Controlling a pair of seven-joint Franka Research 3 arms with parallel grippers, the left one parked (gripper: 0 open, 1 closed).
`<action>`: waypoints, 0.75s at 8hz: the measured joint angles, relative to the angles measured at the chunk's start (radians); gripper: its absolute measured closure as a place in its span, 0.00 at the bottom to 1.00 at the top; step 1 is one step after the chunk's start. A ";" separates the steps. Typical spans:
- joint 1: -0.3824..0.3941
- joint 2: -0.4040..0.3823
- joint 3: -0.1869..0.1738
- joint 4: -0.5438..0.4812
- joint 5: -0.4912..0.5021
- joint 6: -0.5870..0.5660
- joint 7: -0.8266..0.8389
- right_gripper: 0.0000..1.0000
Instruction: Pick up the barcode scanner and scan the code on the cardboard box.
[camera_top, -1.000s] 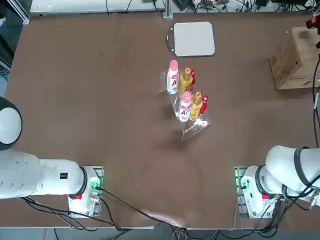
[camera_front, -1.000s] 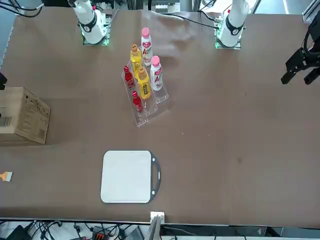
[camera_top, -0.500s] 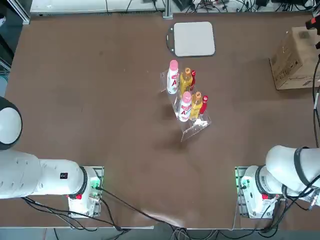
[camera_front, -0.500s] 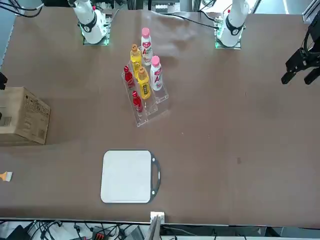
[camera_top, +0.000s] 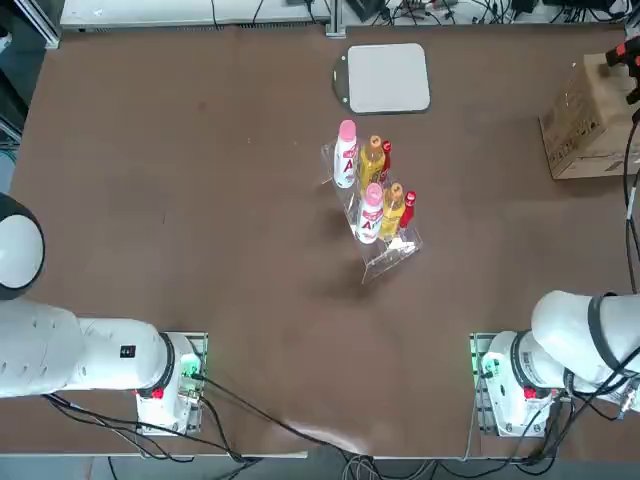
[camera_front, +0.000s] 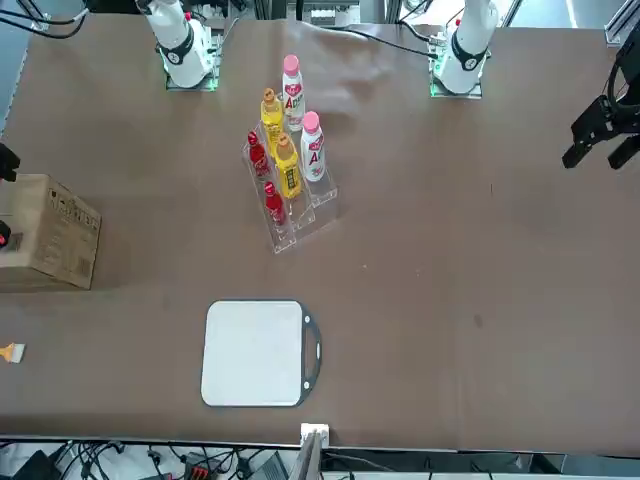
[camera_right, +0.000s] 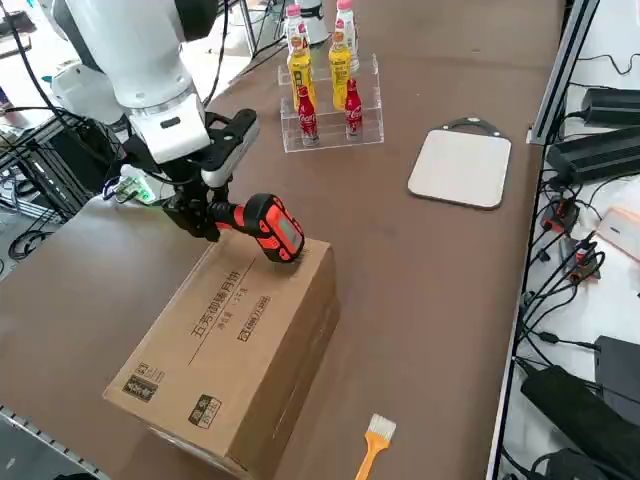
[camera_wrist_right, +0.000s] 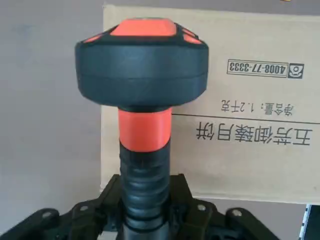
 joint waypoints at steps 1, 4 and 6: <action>0.001 -0.002 0.001 0.003 0.000 0.001 -0.002 0.58; 0.040 -0.046 0.053 0.021 0.006 -0.075 0.071 0.58; 0.165 -0.064 0.076 0.020 0.010 -0.110 0.225 0.58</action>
